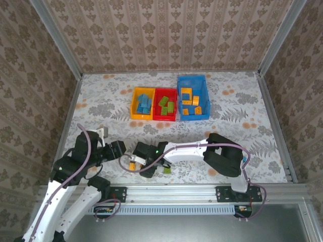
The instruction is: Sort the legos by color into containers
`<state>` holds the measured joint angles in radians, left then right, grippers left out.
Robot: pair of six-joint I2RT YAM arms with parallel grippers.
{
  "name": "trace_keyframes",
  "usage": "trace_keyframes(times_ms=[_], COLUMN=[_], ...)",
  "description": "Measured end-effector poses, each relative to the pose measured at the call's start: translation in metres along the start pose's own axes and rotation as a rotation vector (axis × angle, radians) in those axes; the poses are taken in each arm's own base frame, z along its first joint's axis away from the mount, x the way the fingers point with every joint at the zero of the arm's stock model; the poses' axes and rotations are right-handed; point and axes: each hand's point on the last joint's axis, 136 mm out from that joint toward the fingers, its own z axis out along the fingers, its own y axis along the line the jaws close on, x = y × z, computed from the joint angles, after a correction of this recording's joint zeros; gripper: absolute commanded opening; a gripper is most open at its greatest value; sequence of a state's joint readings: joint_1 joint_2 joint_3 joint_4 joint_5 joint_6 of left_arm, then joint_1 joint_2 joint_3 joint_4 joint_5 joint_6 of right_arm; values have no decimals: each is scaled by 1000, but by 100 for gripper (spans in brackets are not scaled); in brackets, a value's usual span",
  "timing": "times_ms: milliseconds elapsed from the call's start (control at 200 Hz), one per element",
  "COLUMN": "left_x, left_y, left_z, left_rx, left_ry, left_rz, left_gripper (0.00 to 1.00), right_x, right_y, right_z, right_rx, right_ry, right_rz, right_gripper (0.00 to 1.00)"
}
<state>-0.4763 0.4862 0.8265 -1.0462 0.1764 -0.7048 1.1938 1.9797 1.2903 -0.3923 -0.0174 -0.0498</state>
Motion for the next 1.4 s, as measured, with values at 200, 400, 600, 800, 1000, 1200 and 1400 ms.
trace_keyframes(times_ms=[200, 400, 600, 800, 1000, 1200, 1400], left_x=[37, 36, -9, -59, -51, -33, -3], left_y=[13, 1, -54, -103, -119, -133, -131], left_z=[-14, -10, 14, 39, 82, 100, 126], left_rx=[-6, 43, 232, 347, 286, 267, 198], left_ry=[101, 128, 91, 51, 189, 249, 347], left_rz=[-32, -54, -44, 10, 110, 248, 378], left_gripper=[62, 63, 63, 64, 65, 66, 71], right_x=[-2, -2, -8, 34, 91, 109, 124], right_y=[-4, -16, -96, -209, -326, -360, -361], right_z=[3, -9, -93, -156, -183, -142, -118], right_rx=[26, 65, 196, 349, 502, 487, 464], right_ry=[5, -6, -152, -259, -295, -203, -109], right_rz=[4, 58, 246, 582, 963, 1080, 1129], right_gripper=[33, 27, 27, 25, 24, 24, 44])
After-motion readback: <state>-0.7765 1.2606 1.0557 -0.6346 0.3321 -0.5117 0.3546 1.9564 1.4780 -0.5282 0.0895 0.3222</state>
